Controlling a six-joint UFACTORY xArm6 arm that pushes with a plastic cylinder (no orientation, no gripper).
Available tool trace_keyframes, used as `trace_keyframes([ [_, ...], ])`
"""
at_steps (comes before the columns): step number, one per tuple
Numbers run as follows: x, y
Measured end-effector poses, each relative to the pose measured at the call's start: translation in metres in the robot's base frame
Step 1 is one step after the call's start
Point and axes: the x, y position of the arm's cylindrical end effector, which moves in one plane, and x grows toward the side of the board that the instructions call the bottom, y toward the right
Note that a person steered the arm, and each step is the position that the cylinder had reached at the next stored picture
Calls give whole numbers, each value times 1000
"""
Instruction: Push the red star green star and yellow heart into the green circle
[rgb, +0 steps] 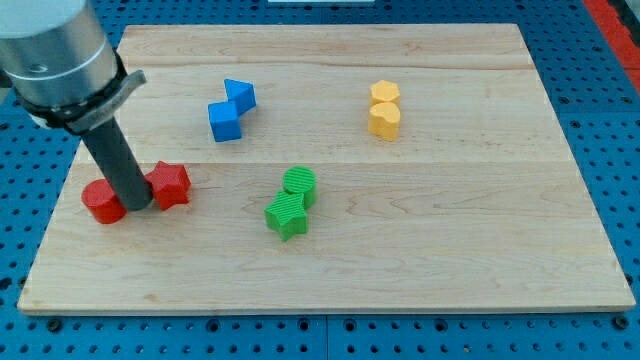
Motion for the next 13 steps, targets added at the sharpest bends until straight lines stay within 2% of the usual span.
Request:
trace_keyframes([
  [2,-28,91],
  [3,-27,57],
  [4,-49,72],
  [6,-54,137],
  [7,-26,138],
  [8,-26,105],
  [9,10,97],
  [10,63,138],
  [11,62,153],
  [12,24,153],
  [13,48,178],
])
